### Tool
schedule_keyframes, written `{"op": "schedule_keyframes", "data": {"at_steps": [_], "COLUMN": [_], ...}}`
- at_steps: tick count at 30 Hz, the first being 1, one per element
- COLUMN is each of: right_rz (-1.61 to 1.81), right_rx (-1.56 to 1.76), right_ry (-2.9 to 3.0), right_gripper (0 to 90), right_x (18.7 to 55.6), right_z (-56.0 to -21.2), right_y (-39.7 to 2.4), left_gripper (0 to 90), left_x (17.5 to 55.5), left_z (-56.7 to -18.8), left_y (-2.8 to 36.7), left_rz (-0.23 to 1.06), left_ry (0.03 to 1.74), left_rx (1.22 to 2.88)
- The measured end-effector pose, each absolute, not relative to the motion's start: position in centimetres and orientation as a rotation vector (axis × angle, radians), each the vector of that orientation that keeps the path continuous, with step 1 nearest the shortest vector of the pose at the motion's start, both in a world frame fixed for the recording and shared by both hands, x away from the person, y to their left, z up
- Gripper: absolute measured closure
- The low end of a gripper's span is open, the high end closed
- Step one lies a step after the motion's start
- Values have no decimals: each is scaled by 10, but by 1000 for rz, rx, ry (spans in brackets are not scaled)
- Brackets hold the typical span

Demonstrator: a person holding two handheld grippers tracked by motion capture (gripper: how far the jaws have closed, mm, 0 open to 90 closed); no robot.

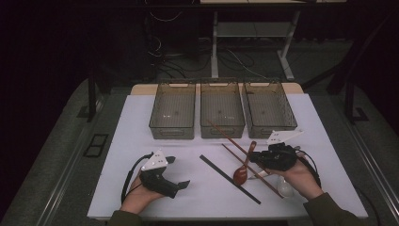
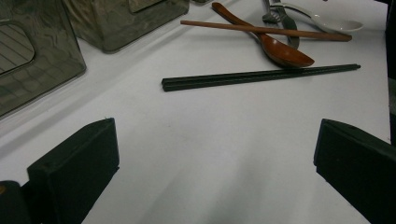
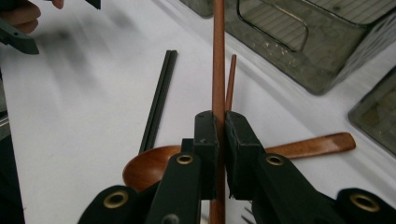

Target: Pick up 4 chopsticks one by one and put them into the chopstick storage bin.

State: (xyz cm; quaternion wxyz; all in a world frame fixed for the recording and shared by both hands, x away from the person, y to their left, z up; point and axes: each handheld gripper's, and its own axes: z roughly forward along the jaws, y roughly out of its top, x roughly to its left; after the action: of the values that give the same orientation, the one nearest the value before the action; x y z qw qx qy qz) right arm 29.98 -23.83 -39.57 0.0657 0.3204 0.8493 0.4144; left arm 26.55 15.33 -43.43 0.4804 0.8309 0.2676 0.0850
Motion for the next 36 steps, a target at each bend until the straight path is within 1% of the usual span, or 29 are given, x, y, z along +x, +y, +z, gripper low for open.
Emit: {"op": "schedule_keyframes", "data": {"at_steps": [13,36], "right_rz": [1242,1226], "right_rx": [956,927], "right_ry": [2579,2594], "right_gripper": [834,834], "right_x": [314,350], "right_z": [-390,-375], "right_y": [-226,-183], "left_gripper": [0,0], "left_x": [266,265], "left_z": [-434,-435], "left_y": [153,153], "left_rz": [207,207], "left_ry": [652,660], "left_rx": [2029,2031]}}
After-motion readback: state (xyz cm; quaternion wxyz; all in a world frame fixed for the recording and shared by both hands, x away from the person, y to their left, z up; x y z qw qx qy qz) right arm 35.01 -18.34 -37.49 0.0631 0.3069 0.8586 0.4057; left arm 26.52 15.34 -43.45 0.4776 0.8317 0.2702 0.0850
